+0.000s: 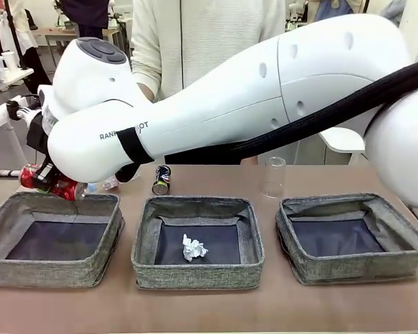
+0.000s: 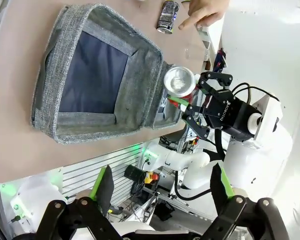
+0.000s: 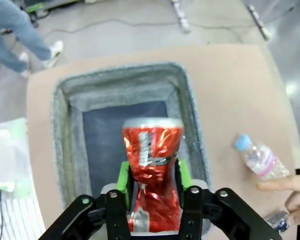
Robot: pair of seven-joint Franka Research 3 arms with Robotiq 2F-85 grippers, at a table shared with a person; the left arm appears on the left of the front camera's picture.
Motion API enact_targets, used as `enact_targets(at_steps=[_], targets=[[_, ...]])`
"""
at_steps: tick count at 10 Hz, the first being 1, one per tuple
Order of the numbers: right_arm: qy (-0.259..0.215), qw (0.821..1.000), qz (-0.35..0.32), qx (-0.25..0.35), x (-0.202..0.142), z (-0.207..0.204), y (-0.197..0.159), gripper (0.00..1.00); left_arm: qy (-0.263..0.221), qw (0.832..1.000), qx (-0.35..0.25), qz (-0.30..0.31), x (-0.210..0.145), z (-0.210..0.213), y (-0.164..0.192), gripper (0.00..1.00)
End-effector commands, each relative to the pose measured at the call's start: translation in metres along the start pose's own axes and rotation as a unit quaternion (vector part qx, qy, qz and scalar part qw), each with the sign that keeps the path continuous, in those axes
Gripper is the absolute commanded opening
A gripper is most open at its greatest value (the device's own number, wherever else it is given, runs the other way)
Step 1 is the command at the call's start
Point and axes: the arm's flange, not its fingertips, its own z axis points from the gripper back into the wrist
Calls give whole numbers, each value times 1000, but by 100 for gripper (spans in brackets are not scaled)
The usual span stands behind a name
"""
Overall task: Sort the waste into the appropriate baskets.
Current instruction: Place the picked waste into the Fabric basket indicated by the person.
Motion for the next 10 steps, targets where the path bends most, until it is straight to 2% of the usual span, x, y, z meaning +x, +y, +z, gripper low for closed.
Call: enact_targets(at_steps=[1,8,10], targets=[[-11,1000,6,18,3,6,-2,100,-1,1000,7,2,-5,0,2,100],[-15,999,-1,35,-2,10,-4,100,-1,1000,7,2,-5,0,2,100],[-3,996,-24,90,-15,37,-8,100,-1,1000,7,2,-5,0,2,100]])
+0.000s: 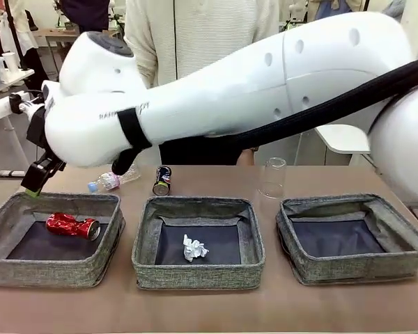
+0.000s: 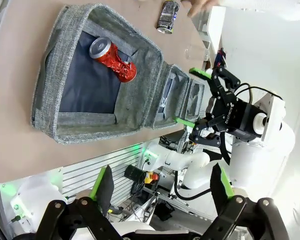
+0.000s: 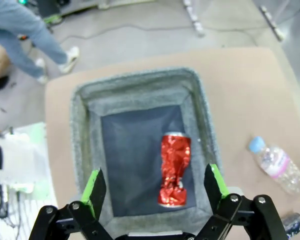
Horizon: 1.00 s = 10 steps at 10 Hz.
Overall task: Sort the waste into the appropriate baskets.
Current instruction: Place the picked waste into the Fabric basket indicated by the person.
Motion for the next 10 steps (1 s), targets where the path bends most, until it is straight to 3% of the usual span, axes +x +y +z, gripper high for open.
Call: enact_targets(at_steps=[1,3,4,6,7,8,10], targets=[[22,999,-27,18,-42,65,-9,100,-1,1000,7,2,-5,0,2,100],[-6,994,-110,28,-137,158,-20,100,-1,1000,7,2,-5,0,2,100],[-14,986,-162,35,-182,183,-24,100,-1,1000,7,2,-5,0,2,100],[-97,964,-244,28,-253,205,-25,100,-1,1000,7,2,-5,0,2,100],[-33,945,-324,-14,-256,198,-20,100,-1,1000,7,2,-5,0,2,100],[-25,975,-220,4,-174,160,-60,100,-1,1000,7,2,-5,0,2,100],[-25,975,-220,4,-174,160,-60,100,-1,1000,7,2,-5,0,2,100]])
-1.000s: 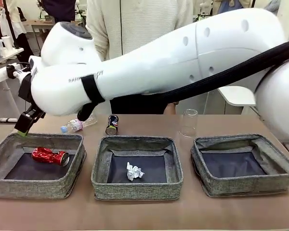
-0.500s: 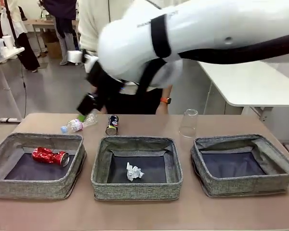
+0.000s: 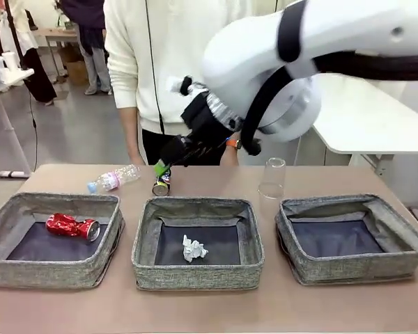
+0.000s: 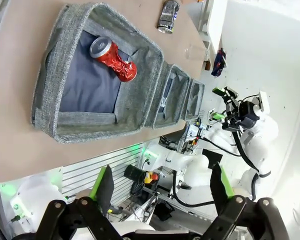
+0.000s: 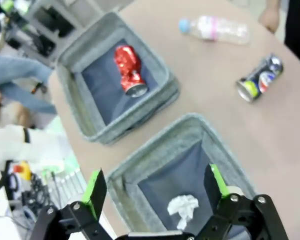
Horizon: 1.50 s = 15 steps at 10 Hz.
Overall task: Sort the waste into the appropriate baskets.
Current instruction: Place the picked waste into the Fabric basket indicated by the person.
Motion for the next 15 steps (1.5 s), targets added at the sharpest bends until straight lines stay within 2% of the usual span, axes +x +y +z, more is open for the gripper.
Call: enact_targets(at_steps=[1,2,3,4,5,7,8,9,10,11,12,14,15], targets=[[-9,1000,-25,-3,-9,11,-10,100,0,1000,0,0,0,0,0,100],[-59,987,-127,74,-6,28,-50,100,9,996,-72,-55,-10,-15,-17,100],[-56,975,-161,140,-17,57,-71,100,2,992,-104,-76,-8,-38,-22,100],[-42,956,-231,177,-37,89,-89,100,17,986,-136,-90,-9,-61,-26,100],[-50,932,-265,243,-65,123,-111,100,40,981,-169,-86,-12,-79,-29,100],[-45,913,-319,248,-129,175,-149,100,68,978,-188,-61,-18,-101,-31,100],[-65,907,-332,249,-169,202,-164,100,72,975,-208,-45,-23,-113,-39,100],[-72,899,-365,229,-205,219,-178,100,67,977,-199,-49,-29,-128,-52,100],[-97,885,-391,234,-241,234,-186,100,79,977,-184,-69,-39,-144,-67,100],[-133,873,-401,244,-281,246,-188,100,87,978,-170,-83,-45,-159,-77,100],[-192,842,-434,254,-329,254,-186,100,92,977,-168,-93,-47,-168,-79,100],[-261,800,-472,262,-399,252,-163,100,102,977,-163,-87,-42,-178,-80,100],[-284,792,-475,258,-419,250,-148,100,103,977,-163,-86,-40,-186,-79,100]])
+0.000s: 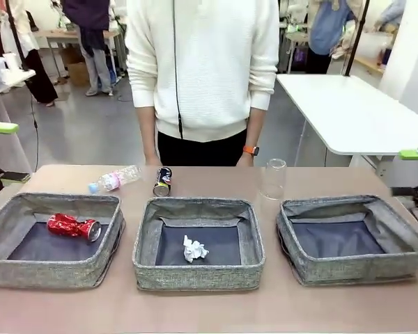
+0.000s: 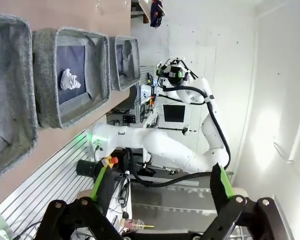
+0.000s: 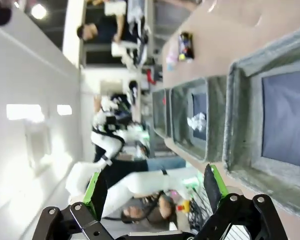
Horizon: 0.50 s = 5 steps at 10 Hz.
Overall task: Sort the waste into the appropriate baskets.
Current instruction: Place the picked waste into the Fabric basket indicated by the person.
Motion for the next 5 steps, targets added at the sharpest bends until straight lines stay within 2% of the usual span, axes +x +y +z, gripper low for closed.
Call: enact_targets(at_steps=[1,2,5], targets=[[-60,997,29,42,-82,-18,-15,100,-15,1000,15,11,-3,-21,18,100],[0,1000,0,0,0,0,0,100,0,1000,0,0,0,0,0,100],[0,1000,0,0,0,0,0,100,0,1000,0,0,0,0,0,100]])
